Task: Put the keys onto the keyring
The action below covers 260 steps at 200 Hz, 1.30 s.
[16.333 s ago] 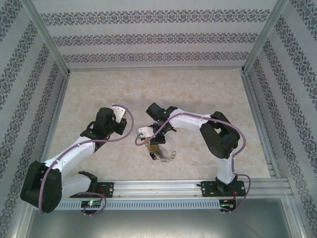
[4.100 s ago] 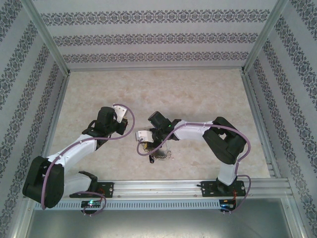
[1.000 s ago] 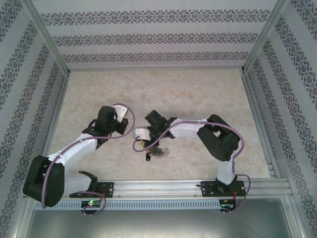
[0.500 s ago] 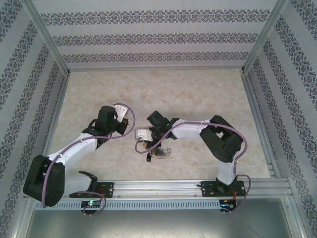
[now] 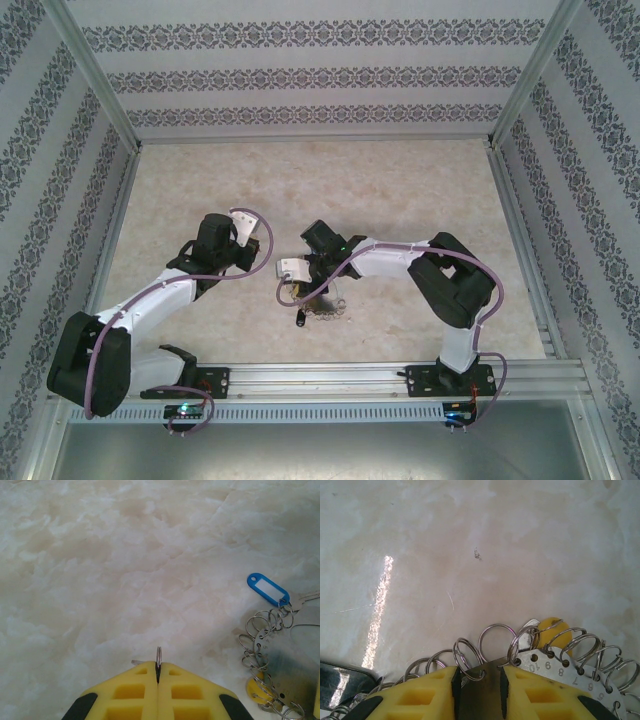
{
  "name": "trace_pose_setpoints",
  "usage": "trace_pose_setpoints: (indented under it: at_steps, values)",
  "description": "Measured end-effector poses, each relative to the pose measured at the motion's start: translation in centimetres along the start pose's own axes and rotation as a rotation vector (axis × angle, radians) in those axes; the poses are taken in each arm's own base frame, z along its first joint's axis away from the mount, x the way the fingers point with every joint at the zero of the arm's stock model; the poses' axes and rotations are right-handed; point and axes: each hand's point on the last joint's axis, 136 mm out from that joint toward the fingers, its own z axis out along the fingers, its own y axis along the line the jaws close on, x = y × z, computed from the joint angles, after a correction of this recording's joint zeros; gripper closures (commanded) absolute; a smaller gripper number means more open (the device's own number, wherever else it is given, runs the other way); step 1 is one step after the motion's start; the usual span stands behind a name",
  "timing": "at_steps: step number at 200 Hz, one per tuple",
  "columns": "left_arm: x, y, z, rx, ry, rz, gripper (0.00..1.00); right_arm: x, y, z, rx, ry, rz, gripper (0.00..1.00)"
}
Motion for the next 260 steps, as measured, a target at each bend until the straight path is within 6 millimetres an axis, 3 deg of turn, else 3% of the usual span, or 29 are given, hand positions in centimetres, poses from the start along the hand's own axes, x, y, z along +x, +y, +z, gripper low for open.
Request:
trace_pose_setpoints:
  at_steps: [260]
  values:
    - [-0.1, 0.0, 0.0, 0.0, -0.002, 0.0, 1.0, 1.2, -0.1, -0.2, 0.029, 0.052, -0.126, 0.74]
